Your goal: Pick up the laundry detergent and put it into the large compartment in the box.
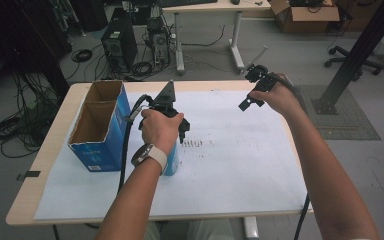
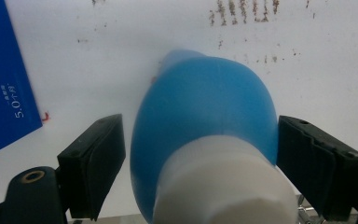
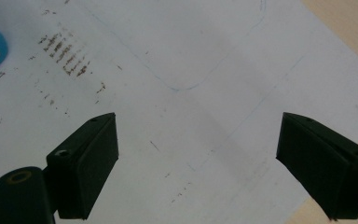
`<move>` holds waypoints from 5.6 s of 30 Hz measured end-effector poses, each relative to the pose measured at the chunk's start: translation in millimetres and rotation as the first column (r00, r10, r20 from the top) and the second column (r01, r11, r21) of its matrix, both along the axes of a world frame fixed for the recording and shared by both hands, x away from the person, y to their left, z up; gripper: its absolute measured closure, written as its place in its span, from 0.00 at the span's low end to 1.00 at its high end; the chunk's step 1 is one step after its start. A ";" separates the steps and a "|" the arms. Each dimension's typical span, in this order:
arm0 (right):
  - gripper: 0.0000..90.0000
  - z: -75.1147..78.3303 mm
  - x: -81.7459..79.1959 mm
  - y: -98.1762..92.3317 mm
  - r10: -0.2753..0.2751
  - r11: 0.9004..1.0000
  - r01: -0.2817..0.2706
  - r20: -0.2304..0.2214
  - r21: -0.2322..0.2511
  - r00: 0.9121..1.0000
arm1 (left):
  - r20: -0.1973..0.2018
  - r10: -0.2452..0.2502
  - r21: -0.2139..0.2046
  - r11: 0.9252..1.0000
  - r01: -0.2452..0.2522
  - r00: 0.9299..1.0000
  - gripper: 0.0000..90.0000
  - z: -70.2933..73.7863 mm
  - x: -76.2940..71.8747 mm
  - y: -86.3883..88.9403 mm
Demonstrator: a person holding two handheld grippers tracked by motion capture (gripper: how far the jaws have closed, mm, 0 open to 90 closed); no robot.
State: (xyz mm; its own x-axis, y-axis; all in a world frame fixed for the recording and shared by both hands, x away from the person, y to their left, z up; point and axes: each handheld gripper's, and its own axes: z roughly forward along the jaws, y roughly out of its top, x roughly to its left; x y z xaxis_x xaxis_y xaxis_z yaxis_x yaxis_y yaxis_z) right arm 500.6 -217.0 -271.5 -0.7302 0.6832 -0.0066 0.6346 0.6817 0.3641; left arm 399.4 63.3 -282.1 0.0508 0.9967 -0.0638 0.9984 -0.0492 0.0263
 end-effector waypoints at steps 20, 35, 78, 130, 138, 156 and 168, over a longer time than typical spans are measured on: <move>0.14 0.3 -0.4 -0.6 0.002 1.000 -0.002 0.001 -0.001 1.000 | 0.013 0.000 0.010 1.000 -0.001 1.000 0.32 0.2 -1.0 1.4; 0.14 -0.4 -1.6 -3.5 -0.001 1.000 0.001 -0.001 0.005 1.000 | 0.023 -0.009 0.010 1.000 0.009 1.000 0.40 0.7 -1.6 0.0; 0.14 3.9 -4.5 -8.4 -0.013 1.000 0.013 0.007 0.025 1.000 | 0.102 -0.072 0.053 0.996 0.067 0.992 0.41 108.8 -4.8 17.7; 0.15 2.0 -1.2 -11.1 -0.019 1.000 0.019 -0.007 0.018 1.000 | 0.160 -0.081 0.074 0.995 0.070 0.984 0.41 214.2 -11.8 92.0; 0.15 2.3 -0.5 -15.0 -0.033 0.999 0.033 -0.010 0.014 0.999 | 0.165 -0.070 0.090 0.994 0.056 0.984 0.41 225.5 -9.9 109.1; 0.15 -1.9 4.6 -17.2 -0.052 0.999 0.052 -0.020 0.002 0.998 | 0.194 -0.009 0.146 0.989 -0.019 0.981 0.41 207.1 5.7 146.8; 0.15 -4.0 7.0 -20.4 -0.059 0.998 0.059 -0.021 -0.012 0.998 | 0.173 0.014 0.141 0.989 -0.039 0.985 0.41 170.8 19.7 165.3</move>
State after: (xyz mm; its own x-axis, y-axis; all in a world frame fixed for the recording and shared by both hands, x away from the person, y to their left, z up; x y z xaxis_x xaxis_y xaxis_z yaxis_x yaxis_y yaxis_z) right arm 507.7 -237.4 -275.5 -0.6886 0.7252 0.0002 0.6813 0.6468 0.3427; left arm 419.1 228.7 -111.2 0.0223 0.9960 0.0869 0.9807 -0.0387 0.1918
